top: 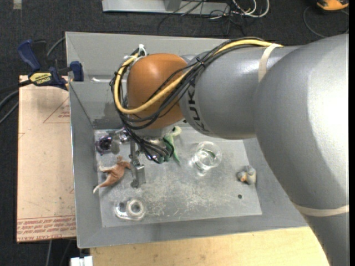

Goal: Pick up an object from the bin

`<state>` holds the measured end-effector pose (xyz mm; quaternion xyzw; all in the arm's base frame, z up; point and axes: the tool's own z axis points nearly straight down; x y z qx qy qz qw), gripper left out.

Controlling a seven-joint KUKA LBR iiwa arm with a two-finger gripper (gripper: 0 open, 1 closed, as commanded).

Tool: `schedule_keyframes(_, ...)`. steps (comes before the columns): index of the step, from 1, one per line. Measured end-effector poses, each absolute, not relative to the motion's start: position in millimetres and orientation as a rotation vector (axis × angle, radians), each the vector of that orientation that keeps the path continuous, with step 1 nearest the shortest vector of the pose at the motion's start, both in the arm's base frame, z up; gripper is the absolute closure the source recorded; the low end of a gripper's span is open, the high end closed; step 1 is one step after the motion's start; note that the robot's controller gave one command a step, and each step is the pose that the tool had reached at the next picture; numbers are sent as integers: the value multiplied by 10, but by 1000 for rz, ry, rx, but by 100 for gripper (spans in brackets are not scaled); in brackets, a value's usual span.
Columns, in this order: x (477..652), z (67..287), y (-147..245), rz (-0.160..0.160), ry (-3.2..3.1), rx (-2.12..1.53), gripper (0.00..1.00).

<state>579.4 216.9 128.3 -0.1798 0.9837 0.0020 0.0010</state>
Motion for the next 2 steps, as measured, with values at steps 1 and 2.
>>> schedule_keyframes(1, 5556, 712, 2391, 6, 2937, -1091, 0)
schedule_keyframes(2, 5706, 754, 2405, 16, 2984, -943, 100)
